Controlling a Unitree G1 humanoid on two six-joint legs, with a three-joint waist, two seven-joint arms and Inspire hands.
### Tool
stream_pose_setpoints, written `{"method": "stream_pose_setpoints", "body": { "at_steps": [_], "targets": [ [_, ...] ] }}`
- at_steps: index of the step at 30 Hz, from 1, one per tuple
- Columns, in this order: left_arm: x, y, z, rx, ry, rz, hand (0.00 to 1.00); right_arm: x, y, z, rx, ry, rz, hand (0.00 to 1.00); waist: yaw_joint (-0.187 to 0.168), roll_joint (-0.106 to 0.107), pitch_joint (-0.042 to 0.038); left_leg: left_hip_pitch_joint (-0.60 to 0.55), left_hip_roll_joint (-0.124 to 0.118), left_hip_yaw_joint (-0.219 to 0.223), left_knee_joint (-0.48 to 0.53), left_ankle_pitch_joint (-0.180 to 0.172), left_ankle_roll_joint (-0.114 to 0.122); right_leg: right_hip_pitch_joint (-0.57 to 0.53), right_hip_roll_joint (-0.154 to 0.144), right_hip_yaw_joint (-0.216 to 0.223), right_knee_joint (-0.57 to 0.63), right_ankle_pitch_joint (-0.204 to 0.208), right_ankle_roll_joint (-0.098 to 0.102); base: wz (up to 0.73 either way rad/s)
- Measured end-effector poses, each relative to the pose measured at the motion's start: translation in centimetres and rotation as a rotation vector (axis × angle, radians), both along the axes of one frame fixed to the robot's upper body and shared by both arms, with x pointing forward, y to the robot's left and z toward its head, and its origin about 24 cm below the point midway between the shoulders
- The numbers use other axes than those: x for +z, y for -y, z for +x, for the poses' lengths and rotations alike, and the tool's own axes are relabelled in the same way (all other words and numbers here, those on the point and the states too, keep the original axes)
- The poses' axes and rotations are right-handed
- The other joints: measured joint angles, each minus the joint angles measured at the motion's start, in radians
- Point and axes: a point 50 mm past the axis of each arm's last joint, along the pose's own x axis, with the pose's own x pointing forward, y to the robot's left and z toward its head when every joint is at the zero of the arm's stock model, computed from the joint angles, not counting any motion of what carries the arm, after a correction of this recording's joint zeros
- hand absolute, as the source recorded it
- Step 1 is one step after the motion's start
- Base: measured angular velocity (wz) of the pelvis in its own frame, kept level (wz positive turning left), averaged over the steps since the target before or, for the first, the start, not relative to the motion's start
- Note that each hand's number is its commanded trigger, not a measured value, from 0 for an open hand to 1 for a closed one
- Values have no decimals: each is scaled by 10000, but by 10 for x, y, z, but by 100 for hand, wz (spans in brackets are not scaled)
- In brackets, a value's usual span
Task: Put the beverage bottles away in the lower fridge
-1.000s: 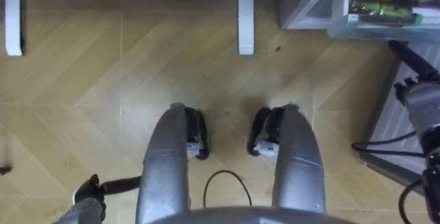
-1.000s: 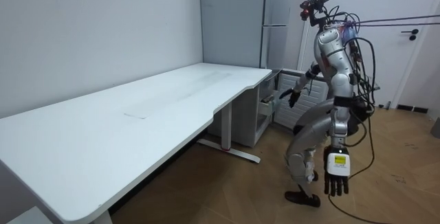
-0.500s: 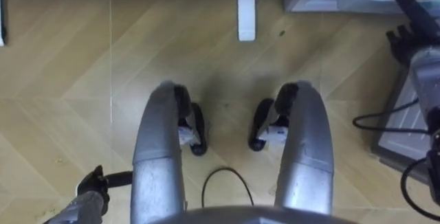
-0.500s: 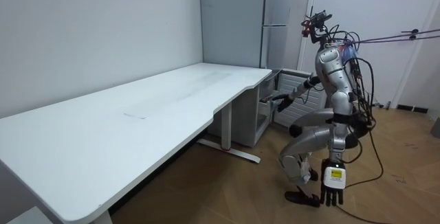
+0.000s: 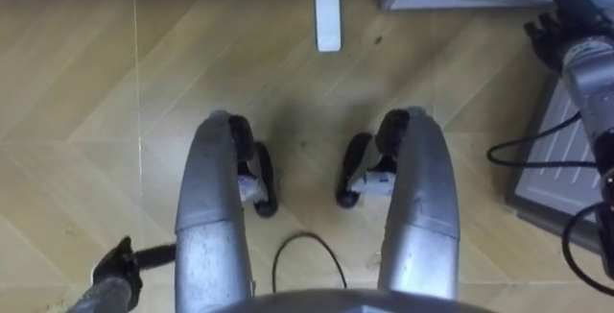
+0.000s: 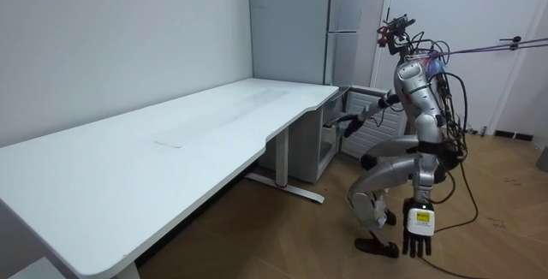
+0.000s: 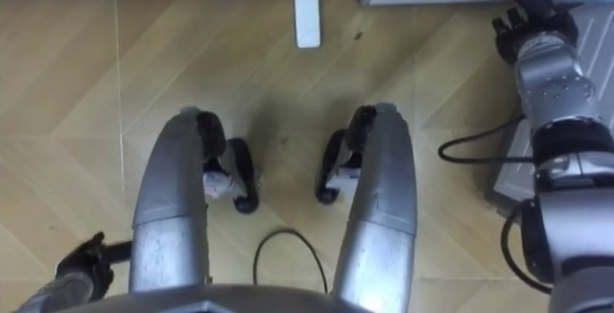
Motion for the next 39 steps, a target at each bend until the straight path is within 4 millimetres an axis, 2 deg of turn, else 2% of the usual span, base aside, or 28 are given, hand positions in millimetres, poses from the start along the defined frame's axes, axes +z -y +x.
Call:
{"method": "stream_pose_setpoints", "body": {
  "at_steps": [3,5,8,10,13,17,23,27,30,32,35,36,38,39],
  "targets": [
    [-1,-6,-22,190,-386,235,0,11,1,6,-304,-18,138,0,30,-29,2,382,7,-60,-39,-29,-51,441,-7,-69,-45,-46,-71,0],
    [-1,-9,-36,357,-589,332,0,19,1,10,-296,196,89,0,41,-30,-6,589,8,-121,-162,-52,-94,725,-8,-157,-179,-109,7,0],
    [-1,-11,-53,632,-842,188,0,22,4,10,-433,284,-28,0,223,-30,-10,1083,63,-134,-646,64,-150,1296,16,-335,-669,-38,28,1],
    [-1,-10,-62,650,-1011,113,0,23,5,10,-507,380,-73,0,343,-25,-19,1370,10,-141,-1052,205,-188,1710,-45,-482,-1013,-8,30,12],
    [-1,-10,-66,674,-1014,40,0,27,7,11,-693,533,-143,0,412,11,-46,1657,-114,-298,-1552,442,-226,2212,-142,-773,-1454,71,-91,22],
    [-1,-8,-70,608,-1087,-74,0,28,11,9,-887,538,-341,0,677,54,-65,1980,-234,-388,-1978,604,-288,2641,-143,-949,-1822,89,-109,10],
    [-2,-5,-76,360,-1324,-155,0,26,11,8,-966,474,-393,0,896,210,-71,2204,-246,-386,-2248,709,-418,2844,-186,-1009,-1990,127,-183,3],
    [-2,-5,-77,366,-1341,-150,0,23,16,6,-1373,434,-318,0,1117,274,-68,2290,-261,-378,-2510,893,-459,2972,-250,-1133,-2182,173,-125,10],
    [-2,-4,-77,368,-1371,-176,0,20,19,3,-1694,449,-85,0,1180,469,-76,2301,-286,-462,-2586,1053,-491,3151,-387,-1352,-2245,188,-142,16],
    [-2,-4,-77,356,-1361,-210,0,19,20,3,-1892,527,62,0,1271,505,-69,2338,-460,-507,-2702,1135,-450,3207,-535,-1410,-2271,187,-151,14],
    [-2,-4,-78,348,-1418,-236,0,16,17,2,-2283,738,421,0,1375,599,-59,2313,-509,-541,-2837,1244,-515,3326,-941,-1784,-2338,178,-173,14],
    [-2,-3,-77,323,-1410,-278,0,16,18,2,-2477,894,521,0,1396,618,-59,2245,-623,-590,-2911,1330,-492,3321,-1162,-1950,-2342,176,-179,18],
    [-2,-3,-76,312,-1390,-297,0,17,22,0,-2683,1120,625,0,1441,669,-55,2109,-632,-616,-2985,1418,-485,3338,-1446,-2253,-2386,179,-174,20],
    [-2,-3,-75,258,-1369,-310,0,14,24,-2,-2729,1196,566,0,1468,748,-49,2040,-658,-725,-3047,1543,-500,3438,-1590,-2522,-2452,185,-169,28]
  ]
}}
